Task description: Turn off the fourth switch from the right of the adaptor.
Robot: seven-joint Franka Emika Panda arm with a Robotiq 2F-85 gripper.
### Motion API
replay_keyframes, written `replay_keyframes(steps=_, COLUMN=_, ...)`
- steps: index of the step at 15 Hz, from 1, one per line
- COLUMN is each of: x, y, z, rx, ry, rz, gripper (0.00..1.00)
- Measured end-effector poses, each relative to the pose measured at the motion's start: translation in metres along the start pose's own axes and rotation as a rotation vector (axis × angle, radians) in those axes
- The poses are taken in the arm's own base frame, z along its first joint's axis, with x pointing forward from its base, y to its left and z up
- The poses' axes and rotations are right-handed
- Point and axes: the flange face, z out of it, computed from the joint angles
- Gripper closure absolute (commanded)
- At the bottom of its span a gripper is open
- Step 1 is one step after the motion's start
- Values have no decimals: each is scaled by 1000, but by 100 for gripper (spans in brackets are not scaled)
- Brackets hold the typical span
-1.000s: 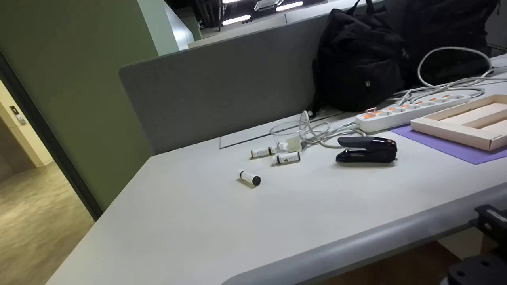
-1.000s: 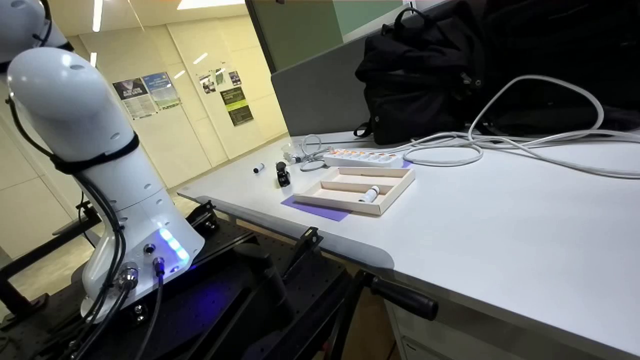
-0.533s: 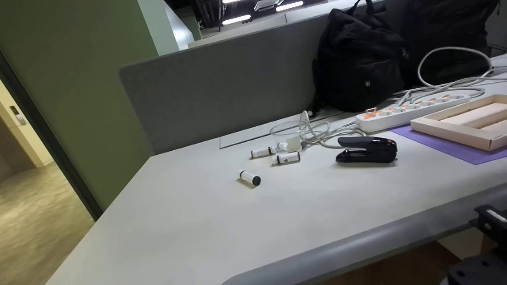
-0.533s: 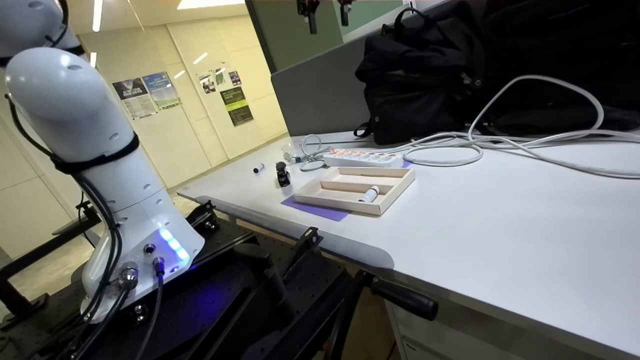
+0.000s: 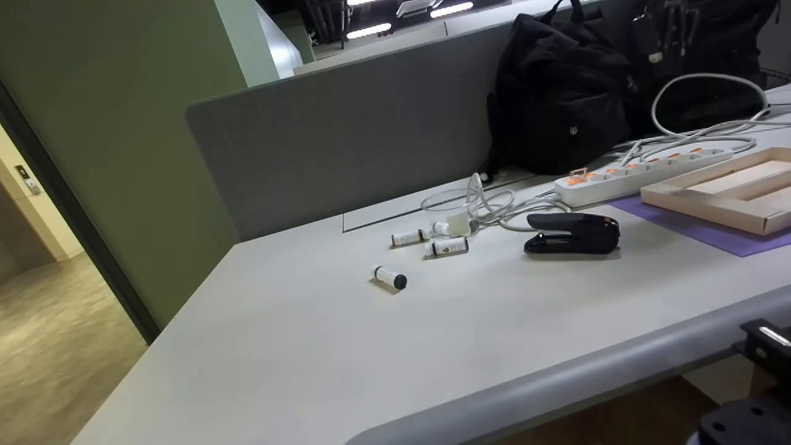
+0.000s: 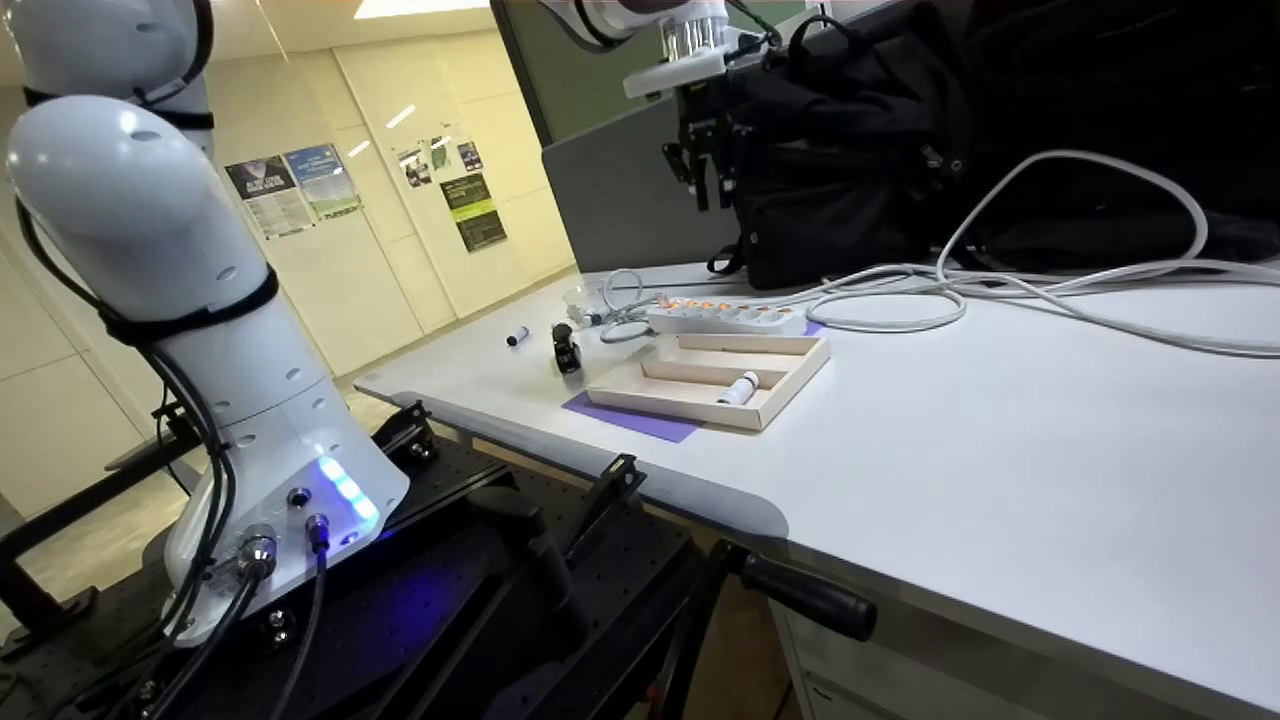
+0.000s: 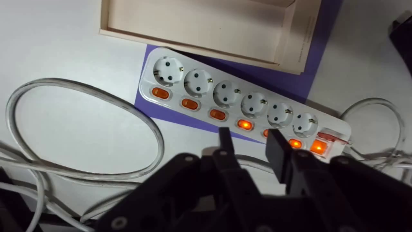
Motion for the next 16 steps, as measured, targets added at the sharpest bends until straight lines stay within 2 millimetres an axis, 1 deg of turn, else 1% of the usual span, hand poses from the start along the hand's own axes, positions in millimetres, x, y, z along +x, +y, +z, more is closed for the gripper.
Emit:
replay_keyframes(steps=1, x=5, y=0, z=16, rx=-3, ry=2, rz=0, gripper=99)
replay_keyframes(steps=2, x=9, y=0, z=31, rx=-2, ry=-3, rz=6, gripper=85)
replay_keyframes(steps=3, x=11, y=-1, z=42, rx=0, ry=-11, rz=4, gripper=91)
replay_keyframes(steps=4, x=11, y=-2, z=46, rx=3, ry=-16, rz=0, gripper=97)
replay_keyframes(steps=5, x=11, y=-2, z=46, rx=4, ry=-15, rz=0, gripper=99)
replay_keyframes(steps=9, x=11, y=0, z=38, rx=2, ry=-3, rz=2, gripper=99)
replay_keyframes(steps=12, x=12, y=0, z=38, rx=-1, ry=11, rz=3, gripper=100)
replay_keyframes(steps=14, x=19, y=2, z=45, rx=0, ry=68, rz=19, gripper=100)
replay_keyframes(steps=16, x=26, y=3, z=60, rx=4, ry=109, rz=35, gripper=100)
